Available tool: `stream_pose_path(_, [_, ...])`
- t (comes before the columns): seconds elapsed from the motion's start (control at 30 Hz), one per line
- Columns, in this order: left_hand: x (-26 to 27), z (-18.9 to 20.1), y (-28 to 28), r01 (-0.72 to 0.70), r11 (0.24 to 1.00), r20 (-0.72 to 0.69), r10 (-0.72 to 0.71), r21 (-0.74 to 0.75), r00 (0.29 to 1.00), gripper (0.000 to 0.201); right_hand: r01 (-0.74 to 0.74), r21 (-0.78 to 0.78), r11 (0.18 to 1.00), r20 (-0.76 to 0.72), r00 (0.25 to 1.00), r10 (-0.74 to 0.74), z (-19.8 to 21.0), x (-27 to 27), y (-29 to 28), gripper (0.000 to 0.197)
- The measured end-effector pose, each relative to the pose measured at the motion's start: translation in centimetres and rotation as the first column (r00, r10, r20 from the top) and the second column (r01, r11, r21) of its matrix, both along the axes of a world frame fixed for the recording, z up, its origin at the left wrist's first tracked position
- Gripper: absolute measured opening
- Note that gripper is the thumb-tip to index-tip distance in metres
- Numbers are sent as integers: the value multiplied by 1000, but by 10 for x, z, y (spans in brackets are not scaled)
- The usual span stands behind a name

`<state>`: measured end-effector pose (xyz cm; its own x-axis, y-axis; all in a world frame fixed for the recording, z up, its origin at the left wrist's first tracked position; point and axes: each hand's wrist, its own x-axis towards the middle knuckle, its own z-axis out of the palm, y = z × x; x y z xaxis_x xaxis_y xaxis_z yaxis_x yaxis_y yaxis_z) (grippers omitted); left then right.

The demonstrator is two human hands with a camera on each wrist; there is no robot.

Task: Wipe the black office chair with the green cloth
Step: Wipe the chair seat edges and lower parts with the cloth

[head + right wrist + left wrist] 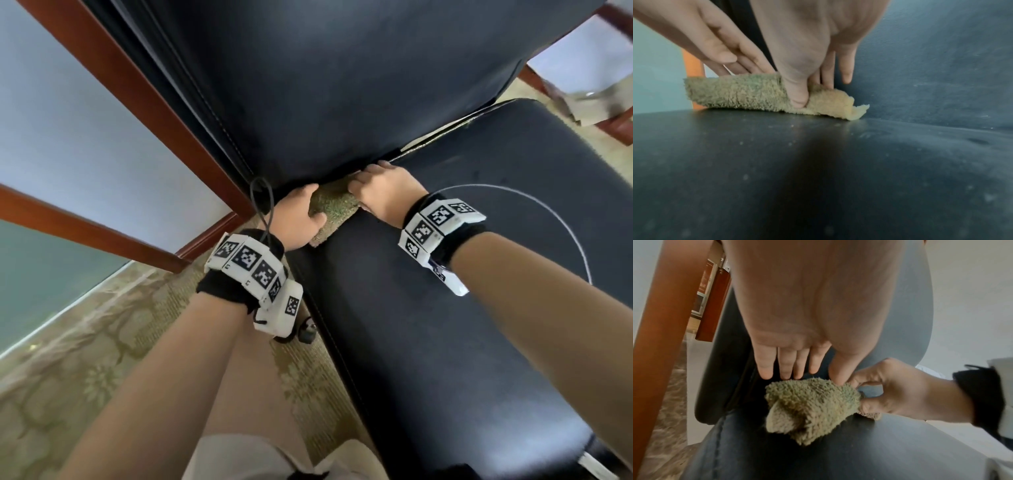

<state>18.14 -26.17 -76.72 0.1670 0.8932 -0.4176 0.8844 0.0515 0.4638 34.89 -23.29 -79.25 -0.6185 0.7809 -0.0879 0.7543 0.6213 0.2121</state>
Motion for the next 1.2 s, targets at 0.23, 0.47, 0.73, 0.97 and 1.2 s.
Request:
stream_pose_path(0.23, [2,0,0,-47,979,393,124,-200,911,82,-111,-102,989,-621,783,24,29,33,-18,26])
stream_pose_path(0.47, [24,11,-20,-1,921,754,320,-390,574,24,76,-118,990,-840,524,-140,42,54,-36,24])
stream_pose_path(0.73, [40,26,-21,-197,914,830,406,-355,383,26,-330,-832,446,-473,1,-881,48,35,-60,53])
stream_pose_path(0.97, [36,21,-20,-305,888,732,457,-344,506,57,-263,-858,442,-443,-61,-895,34,28,-60,44])
stream_pose_path(1.2, [24,21,-20,-178,928,697,363,-326,618,34,-171,-901,400,-414,55,-909,30,31,-65,61])
